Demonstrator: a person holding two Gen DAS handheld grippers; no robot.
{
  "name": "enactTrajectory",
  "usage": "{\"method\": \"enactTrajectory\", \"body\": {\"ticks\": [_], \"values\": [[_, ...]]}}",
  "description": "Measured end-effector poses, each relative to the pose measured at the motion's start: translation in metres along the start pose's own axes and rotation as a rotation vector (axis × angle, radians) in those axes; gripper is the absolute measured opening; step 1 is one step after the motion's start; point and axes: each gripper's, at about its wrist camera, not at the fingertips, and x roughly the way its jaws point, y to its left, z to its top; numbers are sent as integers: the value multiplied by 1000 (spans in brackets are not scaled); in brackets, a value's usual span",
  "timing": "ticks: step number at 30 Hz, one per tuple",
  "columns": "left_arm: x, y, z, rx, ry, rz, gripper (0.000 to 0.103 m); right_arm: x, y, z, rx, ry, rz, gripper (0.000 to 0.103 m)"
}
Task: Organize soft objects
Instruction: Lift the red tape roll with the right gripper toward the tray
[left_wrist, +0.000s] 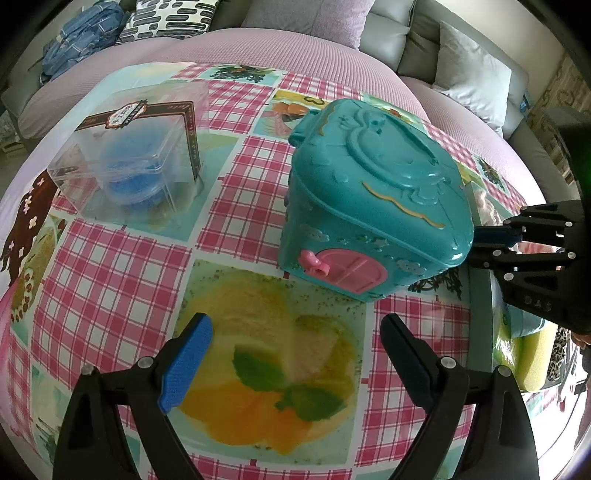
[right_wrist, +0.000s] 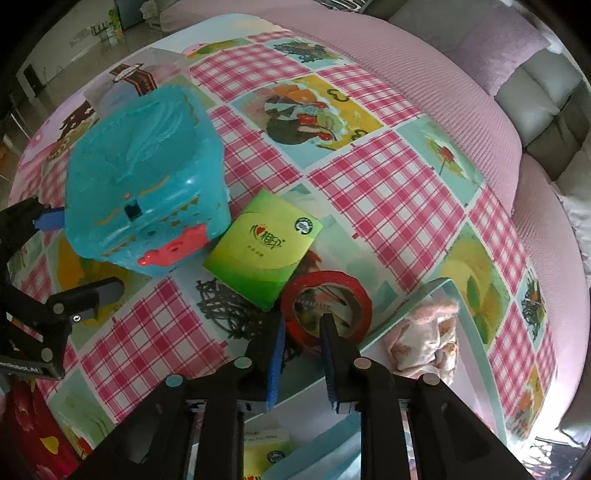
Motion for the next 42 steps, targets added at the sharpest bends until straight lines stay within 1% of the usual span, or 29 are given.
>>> {"method": "enactTrajectory", "body": {"ticks": [5, 8, 12, 21, 23, 25, 29, 33, 36, 42], "values": [[0, 0, 0, 0, 0, 1, 93, -7, -6, -3, 8, -9, -16, 22], [0, 0, -1, 3, 0, 2, 93, -8, -7, -4, 2, -9, -5, 22], [0, -1, -1, 3, -1, 0, 93, -2, 0, -3, -23, 10, 2, 22], [1, -1, -1, 9, -3, 3, 93, 13, 12, 4, -77, 29, -36, 22], [1, -1, -1, 12, -3, 6, 93, 13, 11, 4, -75, 26, -27, 20], [2, -2, 0, 12, -2, 6, 93, 14, 11, 4, -72, 23, -17, 16], [3, -3, 0, 10, 5, 1, 93, 15, 12, 8, -95, 18, -17, 13], [1, -4, 0, 7, 15, -4, 93, 11, 16, 5, -89, 3, -5, 12], [-1, -5, 2, 10, 17, 1, 93, -2, 19, 1, -71, -26, 3, 12], [-10, -12, 2, 34, 11, 2, 93, -32, 16, -8, 4, -122, 8, 11]]}}
